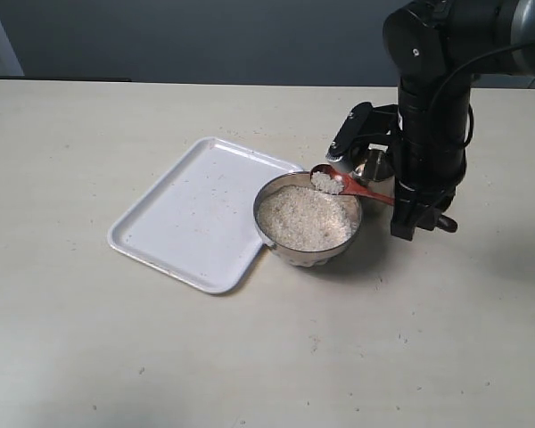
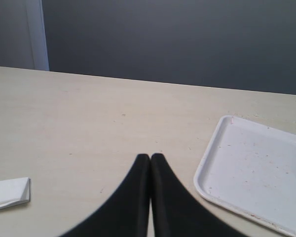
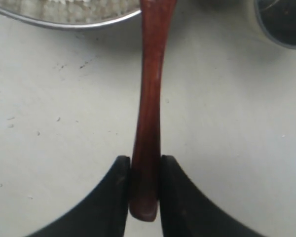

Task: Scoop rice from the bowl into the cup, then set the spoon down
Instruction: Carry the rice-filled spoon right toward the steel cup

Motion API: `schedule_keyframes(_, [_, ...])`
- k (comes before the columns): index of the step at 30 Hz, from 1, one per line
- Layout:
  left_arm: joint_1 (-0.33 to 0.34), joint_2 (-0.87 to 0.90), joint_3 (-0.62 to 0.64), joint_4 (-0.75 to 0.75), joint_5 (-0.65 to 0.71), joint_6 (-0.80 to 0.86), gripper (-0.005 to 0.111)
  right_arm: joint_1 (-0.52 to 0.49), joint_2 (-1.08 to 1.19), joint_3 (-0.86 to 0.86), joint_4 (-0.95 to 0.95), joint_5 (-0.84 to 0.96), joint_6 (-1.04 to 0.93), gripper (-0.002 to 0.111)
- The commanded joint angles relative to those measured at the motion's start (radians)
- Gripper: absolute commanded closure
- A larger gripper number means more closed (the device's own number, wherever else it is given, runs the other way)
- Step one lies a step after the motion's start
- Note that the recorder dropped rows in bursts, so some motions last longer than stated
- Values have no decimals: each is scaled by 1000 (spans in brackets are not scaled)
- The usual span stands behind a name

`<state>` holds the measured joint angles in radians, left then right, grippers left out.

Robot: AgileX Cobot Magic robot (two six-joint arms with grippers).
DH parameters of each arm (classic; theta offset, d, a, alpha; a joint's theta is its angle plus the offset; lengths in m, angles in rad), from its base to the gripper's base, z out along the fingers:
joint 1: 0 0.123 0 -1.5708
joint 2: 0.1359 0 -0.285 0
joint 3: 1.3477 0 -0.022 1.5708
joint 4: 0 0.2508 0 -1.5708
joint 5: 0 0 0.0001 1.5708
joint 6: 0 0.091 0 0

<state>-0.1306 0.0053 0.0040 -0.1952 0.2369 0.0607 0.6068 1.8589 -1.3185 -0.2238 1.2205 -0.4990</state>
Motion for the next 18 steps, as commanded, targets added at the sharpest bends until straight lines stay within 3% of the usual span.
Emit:
schedule_keyframes(1, [-1,-5,-4,2,-2,-6,106,-48,-10,-2,11,1,-5,109])
schedule_keyframes(18, [-1,-5,-4,2,-2,-6,106,-59,-10,-4,1,1,-5,109])
